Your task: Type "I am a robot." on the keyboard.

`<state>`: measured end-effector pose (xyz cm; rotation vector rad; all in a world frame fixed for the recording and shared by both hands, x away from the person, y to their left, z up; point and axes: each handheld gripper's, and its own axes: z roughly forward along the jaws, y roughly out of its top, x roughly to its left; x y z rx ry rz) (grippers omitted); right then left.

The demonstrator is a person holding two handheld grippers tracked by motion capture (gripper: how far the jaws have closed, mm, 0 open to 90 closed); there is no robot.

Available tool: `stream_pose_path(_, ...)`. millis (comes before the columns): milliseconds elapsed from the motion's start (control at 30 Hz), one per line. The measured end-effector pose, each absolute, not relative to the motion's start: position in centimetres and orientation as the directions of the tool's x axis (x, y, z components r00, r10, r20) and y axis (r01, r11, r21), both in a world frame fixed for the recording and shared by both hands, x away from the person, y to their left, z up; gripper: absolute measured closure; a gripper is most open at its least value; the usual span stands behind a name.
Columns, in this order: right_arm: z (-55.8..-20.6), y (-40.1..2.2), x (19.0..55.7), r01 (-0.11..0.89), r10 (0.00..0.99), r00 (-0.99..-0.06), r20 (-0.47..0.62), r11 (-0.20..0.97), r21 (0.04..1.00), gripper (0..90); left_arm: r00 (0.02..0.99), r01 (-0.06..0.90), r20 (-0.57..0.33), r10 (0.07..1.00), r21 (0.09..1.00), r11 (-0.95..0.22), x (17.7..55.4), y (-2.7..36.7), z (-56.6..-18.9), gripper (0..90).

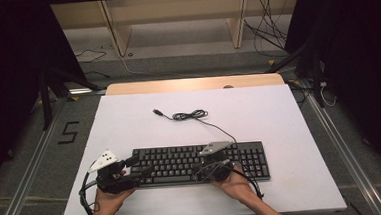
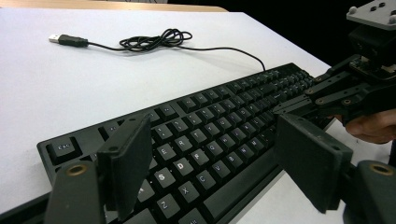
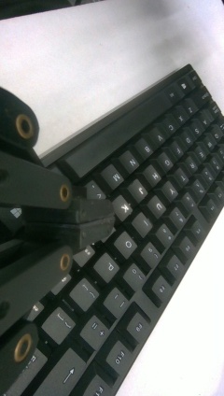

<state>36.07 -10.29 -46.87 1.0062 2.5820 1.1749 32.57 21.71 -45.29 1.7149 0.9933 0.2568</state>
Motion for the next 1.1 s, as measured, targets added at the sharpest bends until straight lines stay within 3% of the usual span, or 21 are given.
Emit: stream_pose_path(1100,-47.72,-9.94,36.06,0.520,0.630,-0.767,0.122,0.499,0.693,90.0,0.640,0.472,-0.281,0.715,0.878,-0.078,32.42,21.51,-45.33,26.2)
